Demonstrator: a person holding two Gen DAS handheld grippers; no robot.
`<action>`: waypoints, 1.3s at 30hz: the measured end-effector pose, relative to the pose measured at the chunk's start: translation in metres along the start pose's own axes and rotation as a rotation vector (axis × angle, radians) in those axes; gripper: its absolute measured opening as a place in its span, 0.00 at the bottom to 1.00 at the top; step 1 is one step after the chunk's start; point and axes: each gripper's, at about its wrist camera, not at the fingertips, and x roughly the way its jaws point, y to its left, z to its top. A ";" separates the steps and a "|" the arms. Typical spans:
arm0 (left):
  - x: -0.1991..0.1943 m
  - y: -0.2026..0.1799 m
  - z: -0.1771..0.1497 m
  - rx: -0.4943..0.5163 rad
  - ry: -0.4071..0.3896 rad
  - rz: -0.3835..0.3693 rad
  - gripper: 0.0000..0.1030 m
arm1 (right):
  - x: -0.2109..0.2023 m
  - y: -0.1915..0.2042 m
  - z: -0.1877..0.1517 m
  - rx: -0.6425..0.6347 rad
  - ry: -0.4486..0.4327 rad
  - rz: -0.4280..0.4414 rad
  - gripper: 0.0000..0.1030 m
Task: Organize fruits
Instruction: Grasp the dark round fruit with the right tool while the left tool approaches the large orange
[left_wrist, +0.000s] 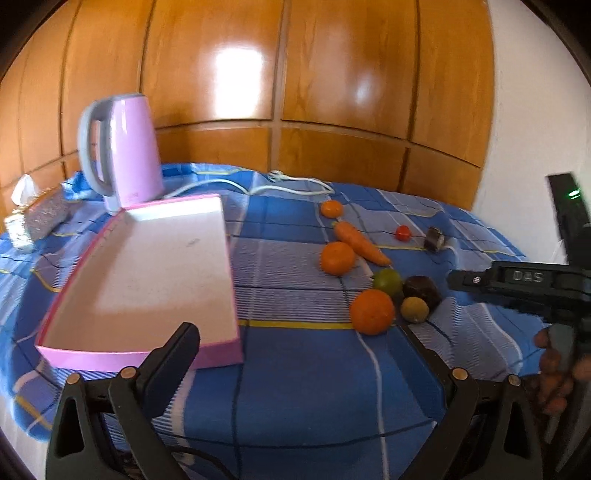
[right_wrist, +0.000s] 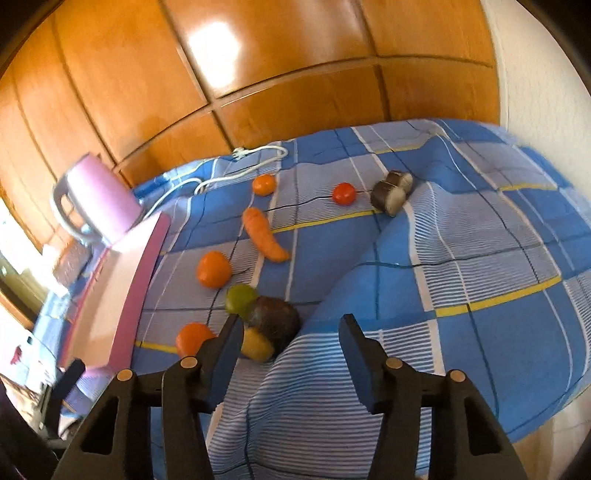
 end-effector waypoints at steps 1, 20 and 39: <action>0.002 -0.001 0.000 0.003 0.011 -0.008 0.96 | 0.003 -0.005 0.000 0.030 0.015 0.011 0.41; 0.068 -0.039 0.026 0.087 0.167 -0.190 0.53 | 0.042 0.028 0.008 -0.123 0.055 -0.034 0.36; 0.096 -0.037 0.013 0.048 0.171 -0.137 0.38 | 0.047 0.029 0.005 -0.129 0.071 -0.032 0.38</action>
